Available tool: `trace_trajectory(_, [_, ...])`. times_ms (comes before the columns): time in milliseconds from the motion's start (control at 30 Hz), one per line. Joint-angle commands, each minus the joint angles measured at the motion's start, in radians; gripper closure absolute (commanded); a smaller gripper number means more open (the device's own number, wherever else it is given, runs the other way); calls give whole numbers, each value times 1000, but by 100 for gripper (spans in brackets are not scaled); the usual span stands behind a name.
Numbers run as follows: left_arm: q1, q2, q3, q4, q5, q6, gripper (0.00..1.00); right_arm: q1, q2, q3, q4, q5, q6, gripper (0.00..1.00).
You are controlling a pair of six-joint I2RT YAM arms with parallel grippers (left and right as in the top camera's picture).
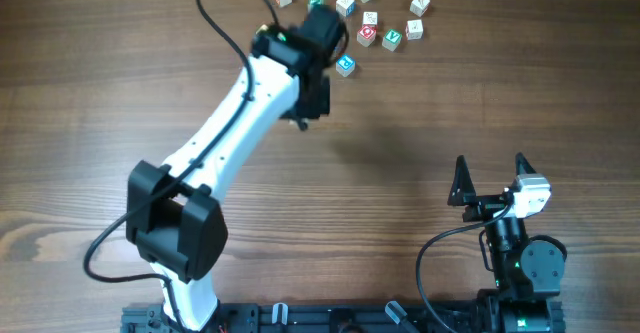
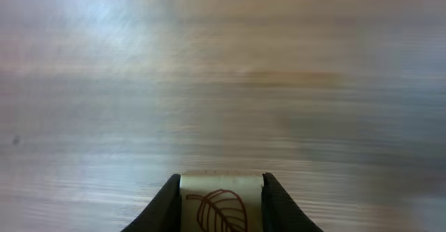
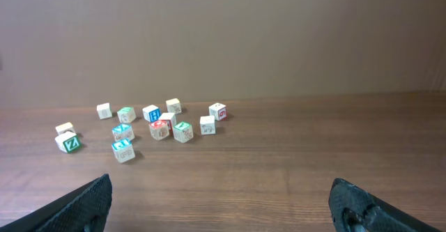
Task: Form a tower
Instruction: 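Close the left gripper on the leaf-printed block and lift it, then carry the leaf block to open table front-left and set it down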
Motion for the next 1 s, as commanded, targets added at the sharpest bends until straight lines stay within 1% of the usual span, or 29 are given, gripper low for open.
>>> trace_trajectory(0, [-5, -14, -139, 77, -138, -82, 96, 4, -8, -1, 2, -5, 6, 0])
trace_trajectory(167, [-3, -15, -346, 260, -144, -66, 96, 4, -8, -1, 2, -5, 6, 0])
trace_trajectory(300, [-4, -33, -490, 408, -135, 11, 96, 4, -8, -1, 2, -5, 6, 1])
trace_trajectory(367, [4, -74, -544, 461, -137, 70, 96, 4, -8, -1, 2, -5, 6, 0])
trace_trajectory(433, [20, -108, -560, 479, -132, 100, 96, 4, -8, -1, 2, -5, 6, 0])
trace_trajectory(467, [28, -125, -565, 491, -122, 126, 96, 4, -8, -1, 2, -5, 6, 0])
trace_trajectory(500, [47, -153, -576, 515, -102, 199, 96, 4, -8, -1, 2, -5, 6, 0])
trace_trajectory(567, [90, -174, -592, 520, -82, 271, 96, 4, -8, -1, 2, -5, 6, 0])
trace_trajectory(633, [154, -174, -623, 563, 72, 369, 96, 4, -8, -1, 2, -5, 6, 0])
trace_trajectory(667, [182, -174, -640, 587, 128, 384, 96, 4, -8, -1, 2, -5, 6, 0])
trace_trajectory(800, [245, -174, -670, 591, 176, 382, 96, 4, -8, -1, 2, -5, 6, 0])
trace_trajectory(967, [247, -174, -670, 643, 169, 372, 96, 4, -8, -1, 2, -5, 6, 0])
